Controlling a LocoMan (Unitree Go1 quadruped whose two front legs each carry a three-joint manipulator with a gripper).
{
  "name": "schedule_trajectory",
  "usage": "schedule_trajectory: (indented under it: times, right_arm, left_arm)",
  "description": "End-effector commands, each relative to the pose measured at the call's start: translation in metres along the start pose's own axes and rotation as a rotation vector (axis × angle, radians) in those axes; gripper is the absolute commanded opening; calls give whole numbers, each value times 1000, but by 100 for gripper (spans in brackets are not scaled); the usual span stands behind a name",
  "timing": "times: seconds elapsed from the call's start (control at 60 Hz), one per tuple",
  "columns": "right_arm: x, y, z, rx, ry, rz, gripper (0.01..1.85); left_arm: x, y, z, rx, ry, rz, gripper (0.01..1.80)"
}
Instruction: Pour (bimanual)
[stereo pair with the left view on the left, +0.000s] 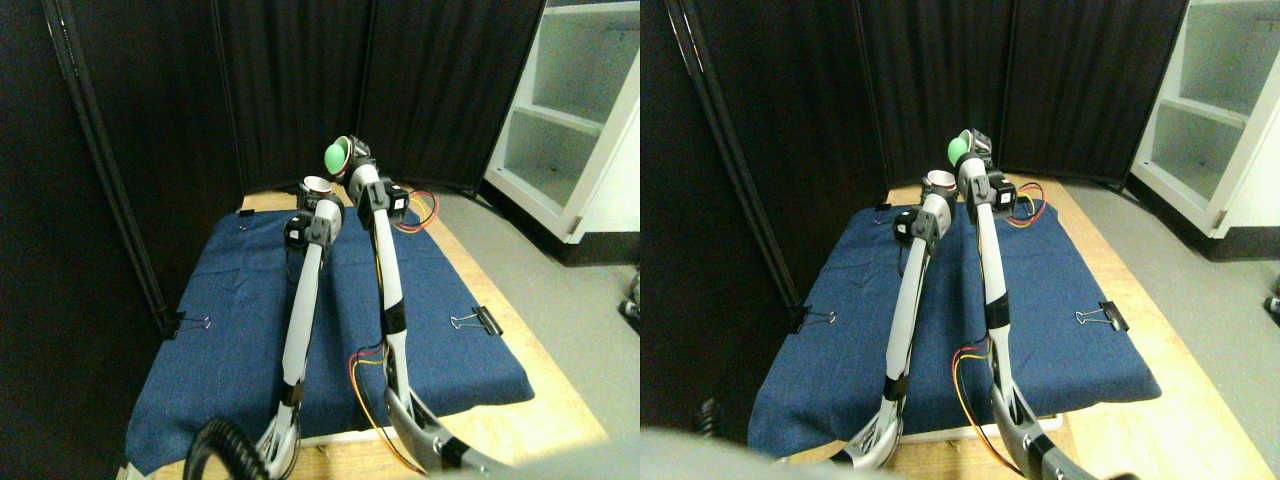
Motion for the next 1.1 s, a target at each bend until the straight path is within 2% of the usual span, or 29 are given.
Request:
schedule_trajectory:
  times: [0.017, 0.3, 0.417, 0.467, 0.617, 0.667, 0.767, 0.883, 1.05, 1.1]
  right_arm:
    - [2, 7, 3, -23, -13, 52, 33]
    - [3, 10, 3, -126, -16, 52, 33]
    - [3, 11, 4, -160, -18, 76, 33]
    - [3, 11, 4, -178, -14, 57, 33]
    - [4, 12, 6, -219, -6, 60, 33]
    - [5, 11, 7, -246, -4, 90, 33]
    - [5, 11, 7, -262, 4, 78, 33]
    - [5, 13, 6, -353, 14, 87, 33]
    - [5, 15, 4, -451, 33, 119, 33]
    - [8, 15, 2, -472, 23, 150, 33]
  left_arm:
    - [-1, -9, 0, -11, -11, -38, 33]
    - [-1, -9, 1, -12, -11, -36, 33]
    - [-1, -8, 1, -17, -6, -37, 33]
    - [0, -8, 0, -19, -4, -36, 33]
    - [1, -8, 0, -26, -10, -34, 33]
    - [1, -8, 0, -27, -11, -36, 33]
    - [2, -8, 0, -28, -10, -36, 33]
    - [2, -8, 1, -27, -11, -36, 33]
    - [3, -7, 2, -31, -16, -35, 33]
    - [3, -7, 3, -31, -19, -35, 33]
